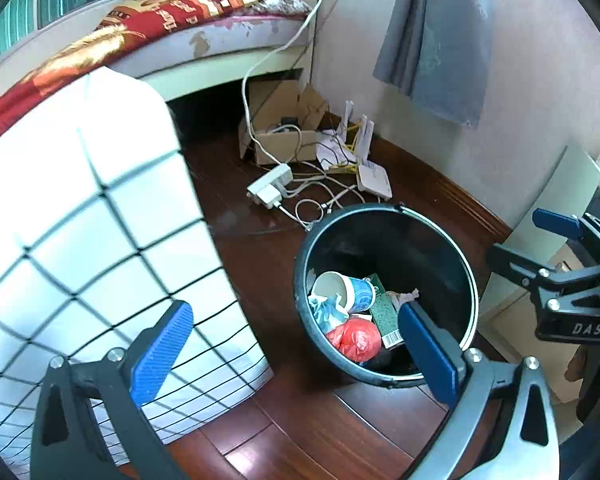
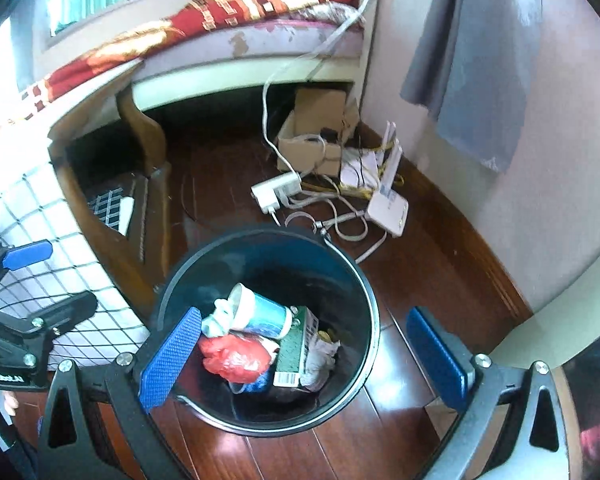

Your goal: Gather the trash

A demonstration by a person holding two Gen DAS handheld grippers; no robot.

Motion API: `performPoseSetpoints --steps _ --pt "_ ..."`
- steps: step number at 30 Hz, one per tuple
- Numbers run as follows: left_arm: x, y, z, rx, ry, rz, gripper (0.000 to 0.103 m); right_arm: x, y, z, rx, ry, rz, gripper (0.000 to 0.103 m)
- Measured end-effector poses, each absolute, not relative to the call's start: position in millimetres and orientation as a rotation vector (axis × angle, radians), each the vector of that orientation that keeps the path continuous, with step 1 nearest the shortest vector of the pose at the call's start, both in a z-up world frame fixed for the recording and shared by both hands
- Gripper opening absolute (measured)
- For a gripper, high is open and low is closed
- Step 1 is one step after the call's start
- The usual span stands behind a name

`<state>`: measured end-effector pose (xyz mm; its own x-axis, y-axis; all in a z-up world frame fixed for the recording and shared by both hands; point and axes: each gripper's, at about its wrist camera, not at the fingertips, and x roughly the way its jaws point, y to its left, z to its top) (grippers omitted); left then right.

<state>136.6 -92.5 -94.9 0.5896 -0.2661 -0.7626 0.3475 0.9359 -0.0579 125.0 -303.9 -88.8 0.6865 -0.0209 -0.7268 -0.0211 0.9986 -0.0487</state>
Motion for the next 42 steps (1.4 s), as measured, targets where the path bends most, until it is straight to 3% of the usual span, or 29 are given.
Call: performPoseSetpoints --steps 20,42 --pt "50 -31 39 0.062 0.623 -0.283 0.103 37 -246 54 -0.075 0.664 0.000 0.103" --pt "-26 -4 102 0.050 0.480 -0.267 0.103 -59 -209 134 -0.101 0.529 -0.026 0.103"
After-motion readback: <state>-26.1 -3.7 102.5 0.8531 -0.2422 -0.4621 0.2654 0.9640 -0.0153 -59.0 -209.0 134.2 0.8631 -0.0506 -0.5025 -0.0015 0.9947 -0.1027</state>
